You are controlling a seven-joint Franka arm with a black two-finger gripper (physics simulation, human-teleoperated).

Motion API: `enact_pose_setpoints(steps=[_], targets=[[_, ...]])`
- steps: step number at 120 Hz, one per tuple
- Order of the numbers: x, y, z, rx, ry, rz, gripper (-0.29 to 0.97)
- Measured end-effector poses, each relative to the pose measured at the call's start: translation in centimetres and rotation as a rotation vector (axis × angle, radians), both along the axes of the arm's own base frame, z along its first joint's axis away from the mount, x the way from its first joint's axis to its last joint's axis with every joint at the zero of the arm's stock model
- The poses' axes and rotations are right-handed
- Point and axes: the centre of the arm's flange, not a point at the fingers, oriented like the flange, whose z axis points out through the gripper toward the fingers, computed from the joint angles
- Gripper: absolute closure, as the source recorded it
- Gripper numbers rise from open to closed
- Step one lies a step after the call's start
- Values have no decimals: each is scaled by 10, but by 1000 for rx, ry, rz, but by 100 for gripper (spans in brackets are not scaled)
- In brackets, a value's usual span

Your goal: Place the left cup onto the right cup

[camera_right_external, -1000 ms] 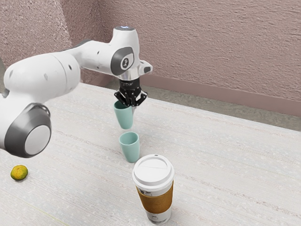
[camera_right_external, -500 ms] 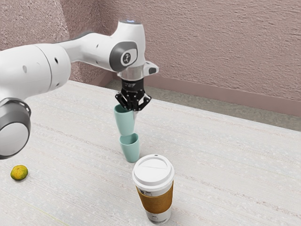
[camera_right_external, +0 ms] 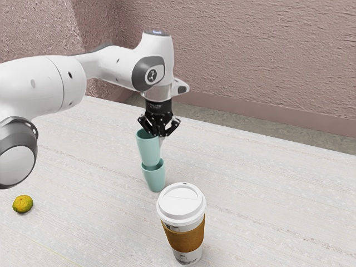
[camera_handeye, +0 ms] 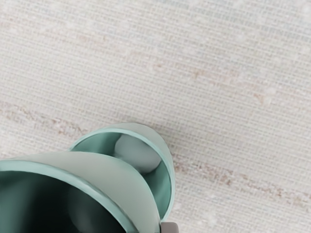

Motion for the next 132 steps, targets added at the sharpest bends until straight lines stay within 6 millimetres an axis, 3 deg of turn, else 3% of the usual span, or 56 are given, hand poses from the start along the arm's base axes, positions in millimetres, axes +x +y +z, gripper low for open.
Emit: enact_pose_setpoints(steps=[107, 132], targets=[[-3, 1, -27, -24, -4, 37, 79], [-2, 1, -26, -28, -13, 38, 36]])
